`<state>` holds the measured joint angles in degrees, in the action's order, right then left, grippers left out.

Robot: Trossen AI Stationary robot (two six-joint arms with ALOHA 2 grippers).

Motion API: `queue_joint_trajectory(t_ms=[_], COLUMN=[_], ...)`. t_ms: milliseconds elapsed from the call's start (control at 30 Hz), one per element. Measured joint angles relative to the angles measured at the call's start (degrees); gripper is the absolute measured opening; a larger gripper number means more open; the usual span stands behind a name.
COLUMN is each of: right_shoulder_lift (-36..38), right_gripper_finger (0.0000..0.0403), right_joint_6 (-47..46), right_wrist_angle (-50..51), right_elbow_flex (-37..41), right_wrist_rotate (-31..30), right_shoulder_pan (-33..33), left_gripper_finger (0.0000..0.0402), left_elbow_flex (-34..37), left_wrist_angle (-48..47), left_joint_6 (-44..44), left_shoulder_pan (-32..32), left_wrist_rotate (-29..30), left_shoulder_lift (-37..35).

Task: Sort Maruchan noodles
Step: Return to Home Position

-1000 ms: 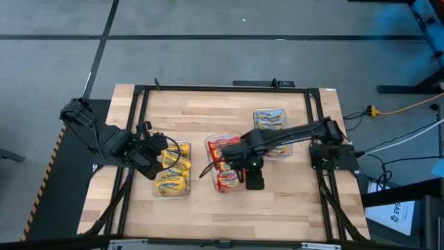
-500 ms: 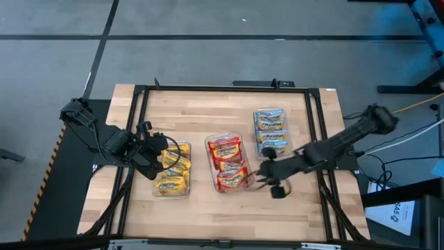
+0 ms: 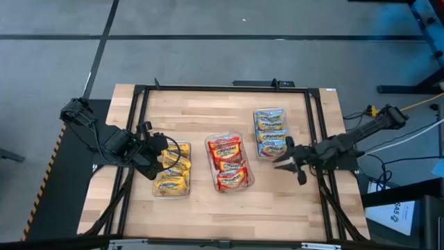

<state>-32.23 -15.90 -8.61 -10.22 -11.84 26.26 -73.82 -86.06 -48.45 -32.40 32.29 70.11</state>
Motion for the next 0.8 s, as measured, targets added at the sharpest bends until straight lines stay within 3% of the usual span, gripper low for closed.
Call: queue_joint_trajectory(t_ms=[67, 133, 400, 467, 567, 800], right_shoulder_lift=[4.7, 8.7, 22.1, 25.3, 31.6, 31.2], right_gripper_finger=[0.0111, 0.0111, 0.0111, 0.0111, 0.0111, 0.0111], right_joint_6=[4.4, 8.5, 11.5, 11.4, 12.2, 12.8], right_wrist_angle=[-1.6, -2.2, -0.3, 2.0, 4.9, 0.1], right_elbow_flex=[2.2, 3.4, 9.7, 9.7, 9.7, 9.3], right_wrist_rotate=[-1.3, 1.2, 23.7, 26.7, 25.7, 16.0], right_shoulder_pan=[-0.4, -2.1, -18.6, -22.3, -26.3, -29.8], left_gripper_finger=[0.0002, 0.0002, 0.0002, 0.0002, 0.0002, 0.0002], left_elbow_flex=[0.0, 0.0, 0.0, 0.0, 0.0, 0.0], left_wrist_angle=[0.0, 0.0, 0.0, 0.0, 0.0, 0.3], left_joint_6=[0.0, 0.0, 0.0, 0.0, 0.0, 0.0], left_shoulder_pan=[0.0, 0.0, 0.0, 0.0, 0.0, 0.0], left_wrist_rotate=[0.0, 0.0, 0.0, 0.0, 0.0, 0.0], left_shoulder_lift=[0.0, 0.0, 0.0, 0.0, 0.0, 0.0])
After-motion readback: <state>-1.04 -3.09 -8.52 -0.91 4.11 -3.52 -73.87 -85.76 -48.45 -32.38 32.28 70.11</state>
